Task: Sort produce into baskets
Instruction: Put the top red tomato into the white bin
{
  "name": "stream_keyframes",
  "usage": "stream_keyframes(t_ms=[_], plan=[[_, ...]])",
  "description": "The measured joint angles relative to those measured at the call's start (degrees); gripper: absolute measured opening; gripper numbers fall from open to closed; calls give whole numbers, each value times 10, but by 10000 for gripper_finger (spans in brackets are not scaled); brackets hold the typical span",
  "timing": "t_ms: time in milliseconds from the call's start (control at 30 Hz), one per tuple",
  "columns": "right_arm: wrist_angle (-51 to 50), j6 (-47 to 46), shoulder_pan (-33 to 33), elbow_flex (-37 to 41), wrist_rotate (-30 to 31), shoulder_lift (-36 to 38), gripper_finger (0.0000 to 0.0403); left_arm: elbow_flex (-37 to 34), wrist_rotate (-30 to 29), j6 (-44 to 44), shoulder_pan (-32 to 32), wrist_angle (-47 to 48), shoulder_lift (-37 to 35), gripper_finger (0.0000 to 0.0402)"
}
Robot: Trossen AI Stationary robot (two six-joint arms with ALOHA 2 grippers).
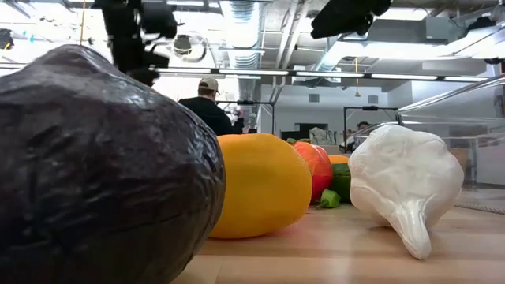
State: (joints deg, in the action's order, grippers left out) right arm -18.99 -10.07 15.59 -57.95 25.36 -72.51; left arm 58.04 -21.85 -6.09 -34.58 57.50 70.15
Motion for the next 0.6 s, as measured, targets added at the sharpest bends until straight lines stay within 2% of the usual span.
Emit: stream_keyframes(t_ms=[133,300,600], plan=[[5,0,0,0,0,3,176,-43,10,20,-64,-58,2,272],[16,0,0,0,0,4,176,-88,37,24,-116,-146,3,272],[15,0,0,0,0,4,176,-131,52,15,-145,-187,3,272]])
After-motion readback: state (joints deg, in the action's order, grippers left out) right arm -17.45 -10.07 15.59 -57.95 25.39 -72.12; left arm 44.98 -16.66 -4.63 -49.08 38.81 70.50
